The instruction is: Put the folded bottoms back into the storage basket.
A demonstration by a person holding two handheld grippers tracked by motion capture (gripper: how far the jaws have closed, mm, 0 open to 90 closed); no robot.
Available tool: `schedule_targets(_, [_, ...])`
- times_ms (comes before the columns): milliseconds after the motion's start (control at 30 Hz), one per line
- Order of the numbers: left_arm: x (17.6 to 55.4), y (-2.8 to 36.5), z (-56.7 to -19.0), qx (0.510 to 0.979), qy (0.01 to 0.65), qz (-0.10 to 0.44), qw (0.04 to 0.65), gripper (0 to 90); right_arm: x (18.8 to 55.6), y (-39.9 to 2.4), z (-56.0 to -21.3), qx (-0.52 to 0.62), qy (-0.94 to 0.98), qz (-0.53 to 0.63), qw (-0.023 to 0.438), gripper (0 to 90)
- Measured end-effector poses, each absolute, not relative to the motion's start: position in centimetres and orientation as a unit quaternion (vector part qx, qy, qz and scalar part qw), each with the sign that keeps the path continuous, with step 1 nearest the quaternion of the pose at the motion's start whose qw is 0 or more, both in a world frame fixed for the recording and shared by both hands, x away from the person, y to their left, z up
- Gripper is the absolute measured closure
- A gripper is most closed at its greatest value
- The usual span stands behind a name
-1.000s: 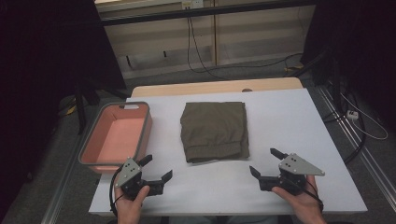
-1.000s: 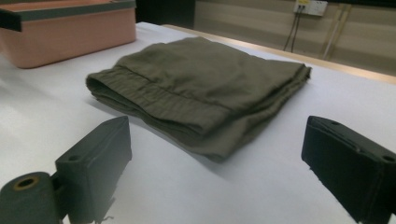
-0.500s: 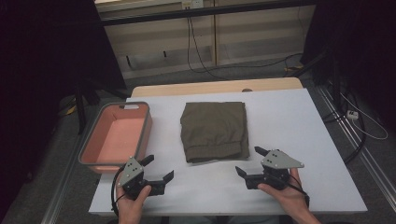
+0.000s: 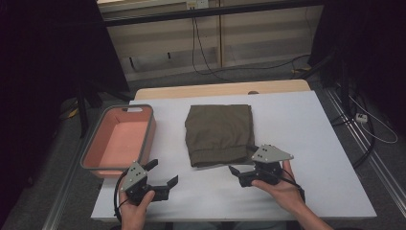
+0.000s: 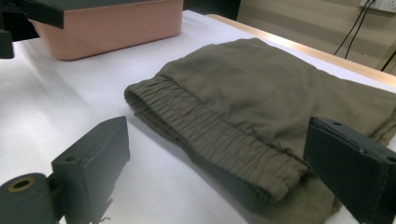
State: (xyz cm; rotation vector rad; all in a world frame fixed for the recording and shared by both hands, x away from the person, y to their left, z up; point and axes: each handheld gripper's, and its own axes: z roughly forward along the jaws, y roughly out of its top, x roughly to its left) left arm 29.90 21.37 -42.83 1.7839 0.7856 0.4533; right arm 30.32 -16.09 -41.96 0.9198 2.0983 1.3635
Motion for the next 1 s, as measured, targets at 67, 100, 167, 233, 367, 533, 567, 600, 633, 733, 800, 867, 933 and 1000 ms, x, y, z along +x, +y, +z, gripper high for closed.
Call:
schedule_targets(67, [29.9, 21.4, -42.9, 0.752, 0.330, 0.191, 0.538, 5.3, 30.7, -15.9, -41.9, 0.336, 0.773, 0.487, 0.228, 7.1])
schedule_targets(100, [30.0, 21.4, -42.9, 0.752, 0.330, 0.191, 0.538, 5.3, 30.9, -15.8, -41.9, 0.338, 0.775, 0.485, 0.223, 7.3])
schedule_targets(167, [29.9, 21.3, -42.9, 0.751, 0.331, 0.190, 0.539, 5.3, 31.5, -15.3, -42.1, 0.334, 0.785, 0.473, 0.219, 8.4])
schedule_targets(233, [29.9, 21.3, -42.9, 0.751, 0.331, 0.188, 0.540, 5.4, 31.7, -15.2, -42.2, 0.330, 0.790, 0.468, 0.218, 8.8])
schedule_targets(367, [30.0, 21.4, -42.9, 0.752, 0.330, 0.190, 0.538, 5.4, 32.9, -14.8, -42.1, 0.335, 0.793, 0.460, 0.217, 11.1])
schedule_targets(533, [30.0, 21.4, -42.9, 0.751, 0.331, 0.190, 0.539, 5.3, 34.2, -14.3, -41.7, 0.326, 0.808, 0.444, 0.212, 10.6])
schedule_targets(567, [30.0, 21.4, -42.9, 0.751, 0.331, 0.190, 0.539, 5.3, 34.5, -14.1, -41.7, 0.324, 0.812, 0.438, 0.209, 10.6])
schedule_targets(600, [30.0, 21.4, -42.9, 0.751, 0.331, 0.190, 0.539, 5.4, 34.8, -13.9, -41.7, 0.323, 0.818, 0.430, 0.203, 10.4])
schedule_targets(633, [30.0, 21.4, -42.9, 0.752, 0.331, 0.189, 0.539, 5.3, 35.2, -13.7, -41.8, 0.320, 0.824, 0.424, 0.197, 9.4])
schedule_targets(733, [30.0, 21.4, -42.9, 0.752, 0.330, 0.188, 0.539, 5.3, 36.3, -13.0, -42.2, 0.311, 0.844, 0.401, 0.171, 7.5])
schedule_targets(800, [30.0, 21.5, -42.8, 0.753, 0.328, 0.189, 0.538, 5.4, 36.9, -12.5, -42.5, 0.304, 0.857, 0.385, 0.157, 7.3])
schedule_targets(867, [30.0, 21.5, -42.8, 0.752, 0.330, 0.189, 0.539, 5.3, 37.2, -12.0, -42.7, 0.291, 0.870, 0.370, 0.150, 10.5])
schedule_targets(933, [30.0, 21.6, -42.8, 0.751, 0.331, 0.191, 0.539, 5.3, 37.3, -11.8, -42.9, 0.288, 0.873, 0.369, 0.139, 11.1])
schedule_targets(1000, [30.0, 21.6, -42.8, 0.751, 0.330, 0.191, 0.539, 5.3, 37.4, -11.6, -43.1, 0.276, 0.885, 0.352, 0.130, 20.7])
